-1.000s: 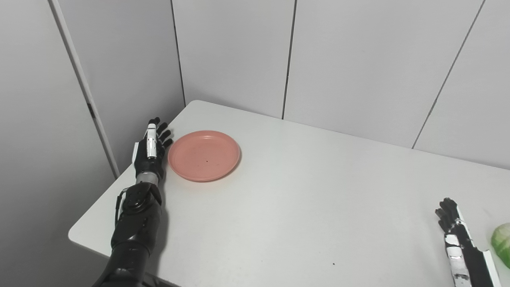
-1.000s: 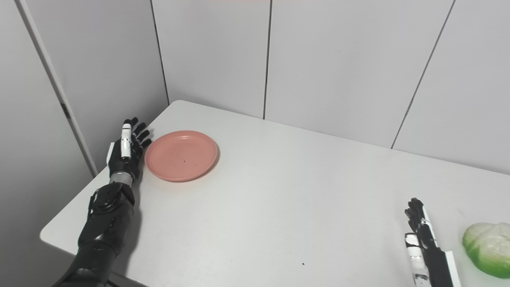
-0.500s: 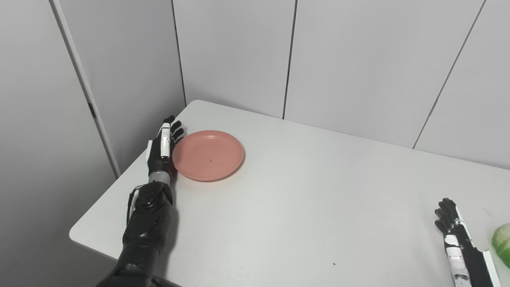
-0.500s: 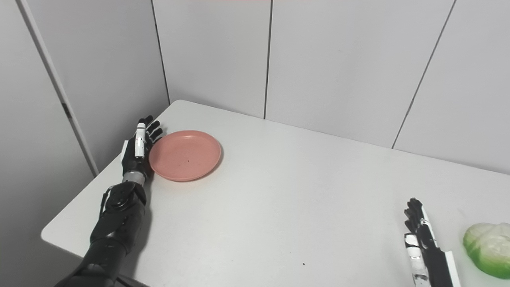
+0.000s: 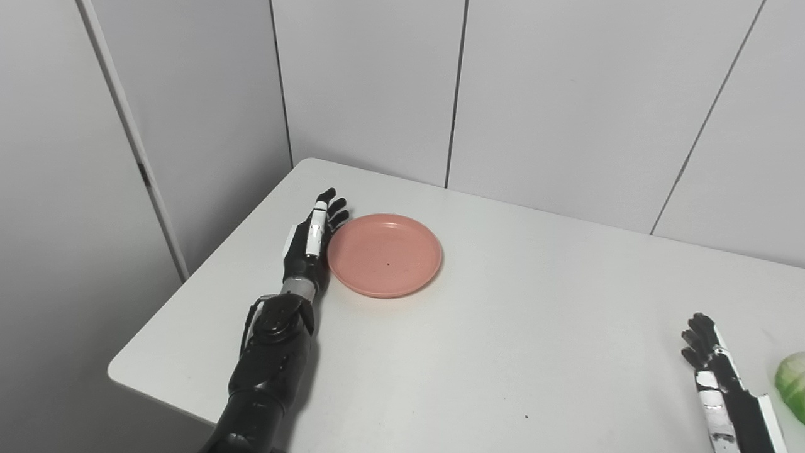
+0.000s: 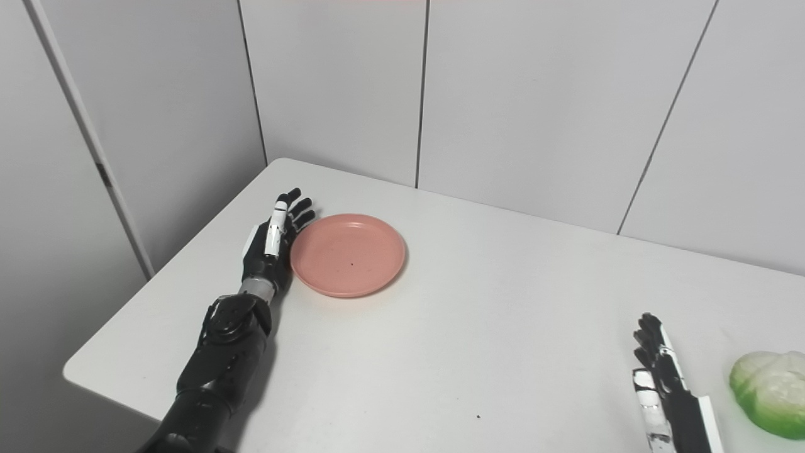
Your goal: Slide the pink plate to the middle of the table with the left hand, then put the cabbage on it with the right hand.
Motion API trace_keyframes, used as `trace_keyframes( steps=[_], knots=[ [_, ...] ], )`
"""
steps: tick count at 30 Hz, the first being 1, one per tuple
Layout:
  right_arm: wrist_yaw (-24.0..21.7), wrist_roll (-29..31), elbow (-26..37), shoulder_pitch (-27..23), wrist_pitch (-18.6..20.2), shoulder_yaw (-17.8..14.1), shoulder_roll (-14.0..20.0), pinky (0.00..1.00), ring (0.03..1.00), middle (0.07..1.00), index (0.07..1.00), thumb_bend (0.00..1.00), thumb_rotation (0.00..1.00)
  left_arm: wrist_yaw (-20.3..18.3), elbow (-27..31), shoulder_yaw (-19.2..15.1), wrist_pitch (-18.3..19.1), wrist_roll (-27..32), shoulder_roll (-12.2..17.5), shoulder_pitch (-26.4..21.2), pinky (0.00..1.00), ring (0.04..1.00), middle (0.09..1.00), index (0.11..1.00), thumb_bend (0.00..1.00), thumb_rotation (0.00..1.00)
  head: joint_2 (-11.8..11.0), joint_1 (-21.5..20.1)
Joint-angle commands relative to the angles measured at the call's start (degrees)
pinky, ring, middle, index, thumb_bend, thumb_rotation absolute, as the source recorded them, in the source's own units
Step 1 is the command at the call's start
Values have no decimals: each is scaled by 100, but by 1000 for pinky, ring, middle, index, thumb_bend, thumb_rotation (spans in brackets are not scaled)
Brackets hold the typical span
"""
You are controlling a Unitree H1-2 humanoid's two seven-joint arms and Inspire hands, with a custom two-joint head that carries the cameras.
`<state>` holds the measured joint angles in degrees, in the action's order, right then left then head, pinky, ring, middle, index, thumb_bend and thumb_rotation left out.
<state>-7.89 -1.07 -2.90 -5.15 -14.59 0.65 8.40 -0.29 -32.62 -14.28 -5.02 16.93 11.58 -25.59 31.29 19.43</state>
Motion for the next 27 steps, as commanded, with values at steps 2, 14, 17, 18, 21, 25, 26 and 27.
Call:
trace_keyframes(
  steps=[2, 14, 17, 18, 21, 25, 26, 27],
  knots=[
    [54, 19, -103, 244, 123, 33, -85, 974, 960, 961, 956, 349, 992, -184, 115, 145, 337, -7, -96, 98, 913, 908, 916, 916, 435, 1000, 50, -71],
    [257, -387, 53, 293, 61, 96, -206, 890, 933, 942, 940, 358, 1000, -318, 1061, 498, 1005, -172, -358, 372, 883, 898, 905, 900, 435, 1000, 259, -559],
    [249, -351, 150, 310, 178, 117, -258, 900, 931, 943, 944, 349, 991, -436, 1267, 700, 1152, -234, -465, 441, 885, 899, 904, 896, 429, 1000, 347, -785],
    [251, -337, 167, 310, 194, 124, -279, 889, 926, 941, 943, 334, 970, -472, 1322, 767, 1202, -247, -490, 463, 885, 898, 903, 892, 431, 1000, 363, -846],
    [288, -426, 205, 312, 247, 148, -330, 875, 921, 939, 939, 340, 961, -525, 1457, 956, 1277, -329, -562, 539, 880, 894, 902, 890, 436, 1000, 398, -1008],
    [311, -471, 225, 323, 243, 180, -387, 880, 928, 945, 941, 369, 959, -621, 1614, 1244, 1409, -458, -680, 679, 886, 900, 909, 899, 430, 1000, 451, -1226],
    [328, -491, 229, 322, 245, 184, -408, 880, 928, 945, 941, 370, 959, -691, 1632, 1330, 1398, -496, -690, 719, 887, 901, 911, 900, 430, 1000, 465, -1276],
    [343, -519, 248, 323, 275, 190, -428, 878, 926, 944, 940, 381, 961, -751, 1651, 1410, 1373, -526, -703, 761, 891, 905, 916, 906, 431, 1000, 477, -1315]
  ],
)
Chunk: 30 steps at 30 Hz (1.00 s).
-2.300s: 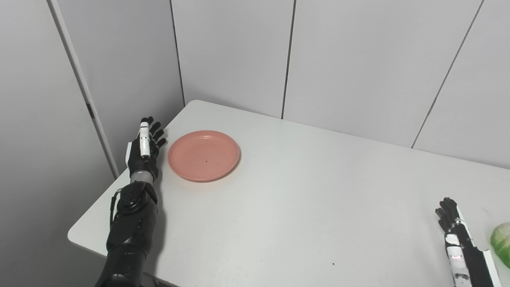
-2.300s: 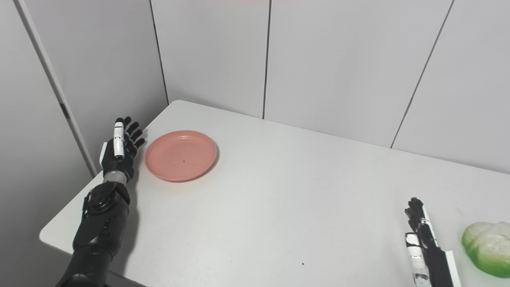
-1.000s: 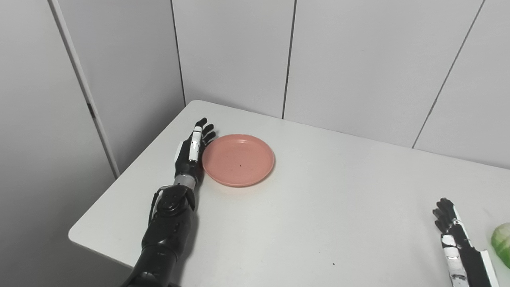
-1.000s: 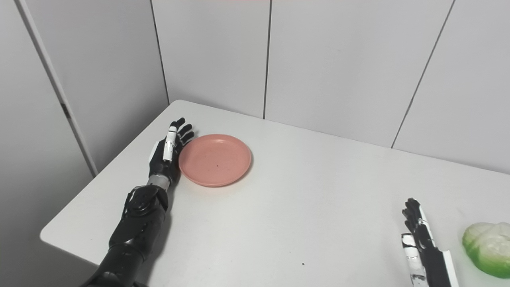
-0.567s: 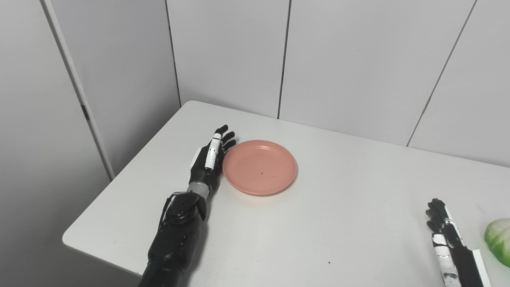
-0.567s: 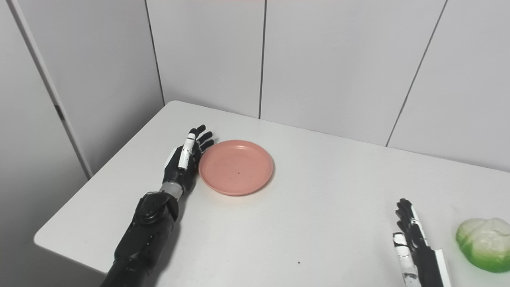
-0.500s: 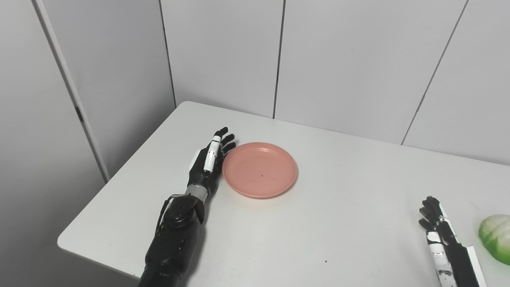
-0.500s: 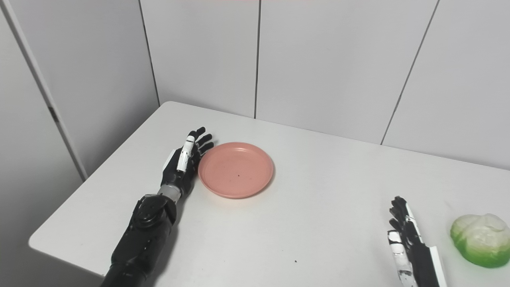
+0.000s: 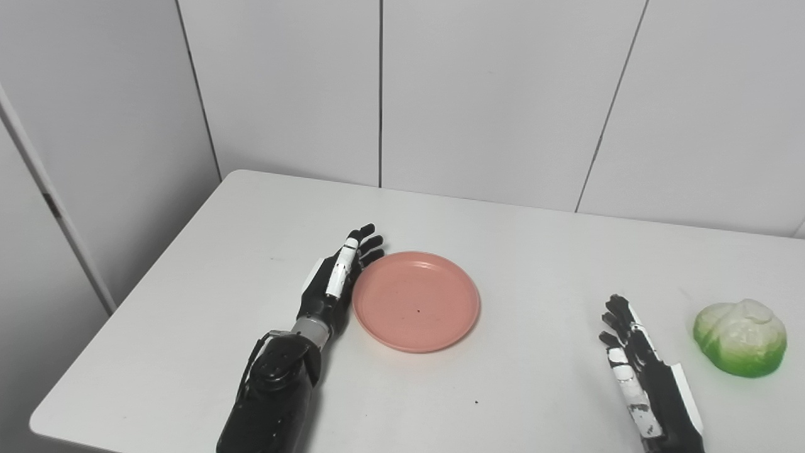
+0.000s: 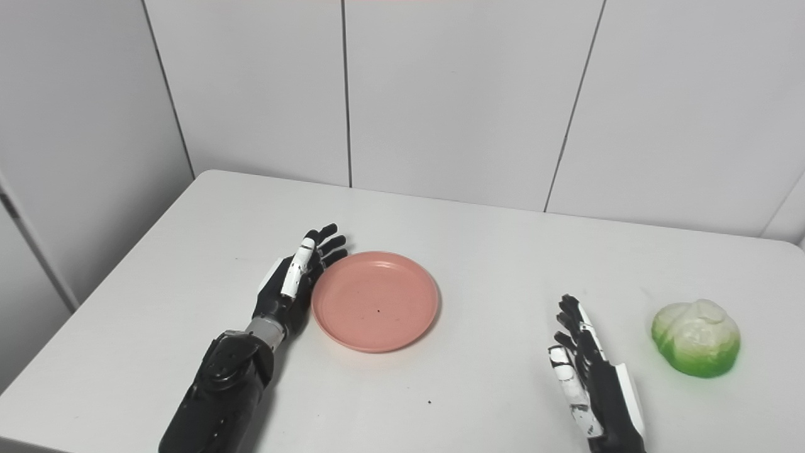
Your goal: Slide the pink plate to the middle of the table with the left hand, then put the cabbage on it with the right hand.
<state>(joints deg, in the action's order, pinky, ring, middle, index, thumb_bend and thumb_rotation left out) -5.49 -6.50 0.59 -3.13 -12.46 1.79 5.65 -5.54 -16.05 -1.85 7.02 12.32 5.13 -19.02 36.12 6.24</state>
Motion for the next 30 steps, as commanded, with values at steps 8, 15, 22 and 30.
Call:
trace_keyframes(
  steps=[8, 15, 22, 30],
  knots=[
    [179, -155, 26, 121, 273, 116, -262, 874, 929, 943, 941, 380, 953, -390, 413, 575, 381, 3, -251, 445, 887, 904, 915, 906, 452, 1000, 105, -254],
    [188, -157, 181, 142, 532, 156, -304, 902, 933, 950, 955, 398, 945, -571, 703, 819, 268, -19, -361, 676, 894, 901, 911, 904, 466, 1000, 181, -431],
    [239, -207, 239, 132, 671, 192, -356, 899, 925, 940, 949, 418, 916, -764, 816, 788, 280, -7, -350, 753, 891, 899, 911, 908, 479, 1000, 241, -567],
    [288, -350, 260, 120, 701, 248, -348, 903, 930, 935, 946, 403, 940, -821, 782, 695, 299, -22, -289, 779, 916, 919, 927, 916, 477, 1000, 298, -804]
  ],
)
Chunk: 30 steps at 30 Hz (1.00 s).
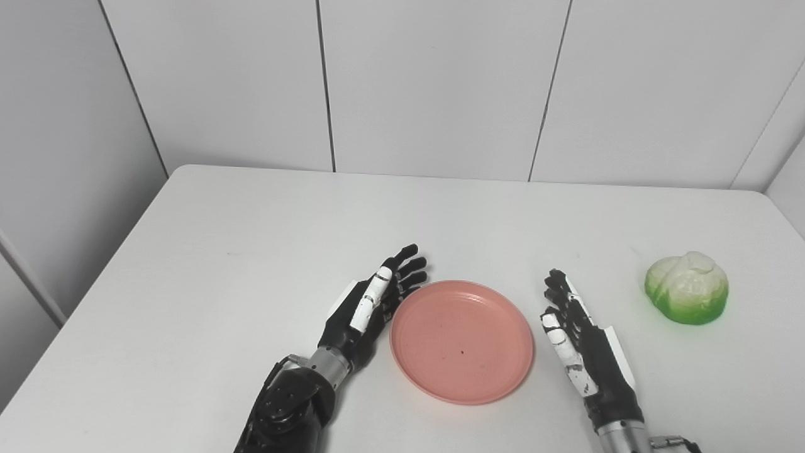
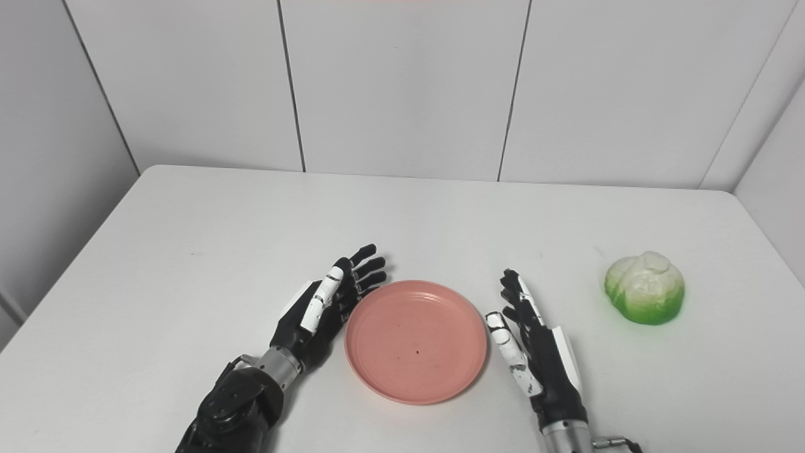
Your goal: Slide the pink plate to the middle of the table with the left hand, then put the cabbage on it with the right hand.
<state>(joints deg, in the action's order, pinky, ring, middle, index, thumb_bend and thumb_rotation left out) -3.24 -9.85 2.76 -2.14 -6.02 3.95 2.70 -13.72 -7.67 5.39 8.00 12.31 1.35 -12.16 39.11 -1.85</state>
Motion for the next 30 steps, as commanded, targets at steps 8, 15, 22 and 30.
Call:
trace_keyframes(
  steps=[8, 15, 22, 30],
  knots=[
    [149, -108, 43, -39, 82, 9, -65, 907, 935, 941, 947, 420, 960, -57, -254, -152, 144, 10, 138, 80, 895, 907, 919, 911, 462, 1000, 44, -443],
    [476, -793, 275, -96, 18, 71, -20, 838, 907, 924, 935, 499, 946, -131, -398, -266, 100, 27, 179, 70, 893, 907, 916, 913, 472, 1000, 29, -755],
    [637, -1300, 768, -277, 224, -7, -38, 756, 881, 906, 918, 612, 945, -281, -750, -446, -49, 160, 230, -22, 877, 895, 903, 897, 475, 1000, -102, -1273],
    [841, -1944, 1101, -624, 226, -80, 93, 760, 822, 841, 870, 755, 863, -626, -1229, -530, -374, 340, 399, -124, 880, 893, 905, 899, 488, 1000, -237, -1834]
  ],
)
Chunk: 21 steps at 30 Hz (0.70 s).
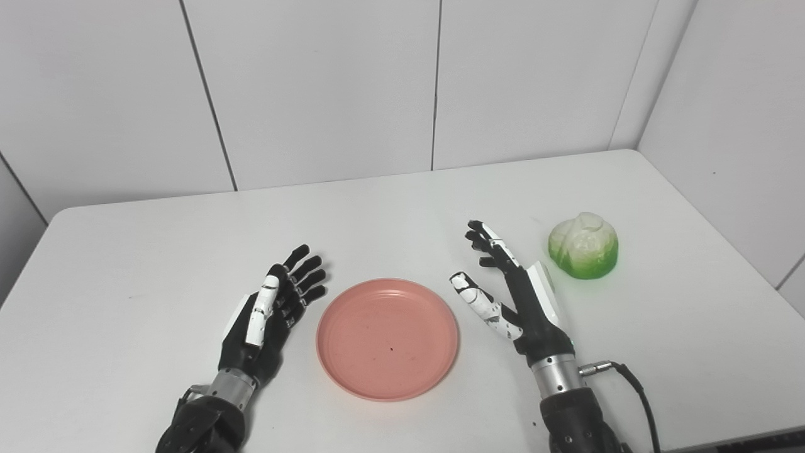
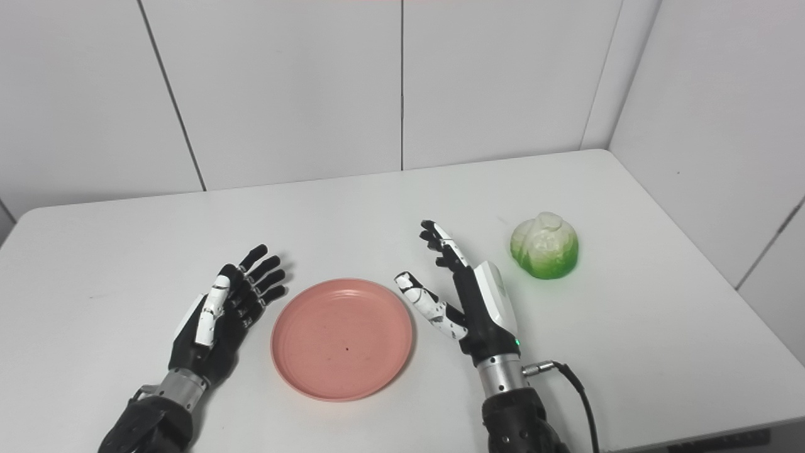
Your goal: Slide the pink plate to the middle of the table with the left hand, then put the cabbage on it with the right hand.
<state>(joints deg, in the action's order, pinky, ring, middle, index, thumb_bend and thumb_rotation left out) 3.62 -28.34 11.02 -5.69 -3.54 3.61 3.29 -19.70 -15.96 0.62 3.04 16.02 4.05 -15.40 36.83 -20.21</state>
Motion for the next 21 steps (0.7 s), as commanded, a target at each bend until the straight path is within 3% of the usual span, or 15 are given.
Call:
trace_keyframes(
  steps=[1, 5, 9, 14, 19, 21],
  knots=[
    [130, -155, 365, -337, 59, -76, 49, 750, 818, 841, 868, 778, 847, -73, -475, -60, 83, -1, 151, 177, 878, 891, 903, 897, 490, 1000, -38, -81],
    [42, -218, 597, -571, 220, -186, 144, 720, 795, 826, 855, 852, 724, -191, -674, -90, -16, 60, 196, 120, 877, 892, 903, 898, 492, 1000, -87, -266],
    [10, -446, 791, -721, 318, -239, 250, 714, 787, 819, 846, 863, 647, -241, -794, -123, -72, 62, 232, 89, 872, 894, 904, 896, 500, 1000, -142, -496],
    [-28, -819, 1003, -972, 298, -315, 596, 735, 811, 841, 851, 891, 524, -365, -1054, -215, -213, 135, 273, 23, 861, 883, 894, 886, 502, 1000, -190, -741],
    [-265, -981, 1183, -1170, 532, -476, 957, 702, 841, 892, 895, 917, 503, -577, -1343, -318, -337, 276, 336, -62, 861, 885, 898, 887, 497, 1000, -231, -893],
    [-361, -1095, 1224, -1243, 660, -564, 1125, 734, 872, 922, 920, 930, 507, -639, -1456, -338, -399, 300, 374, -96, 853, 880, 894, 884, 499, 1000, -242, -942]
  ],
)
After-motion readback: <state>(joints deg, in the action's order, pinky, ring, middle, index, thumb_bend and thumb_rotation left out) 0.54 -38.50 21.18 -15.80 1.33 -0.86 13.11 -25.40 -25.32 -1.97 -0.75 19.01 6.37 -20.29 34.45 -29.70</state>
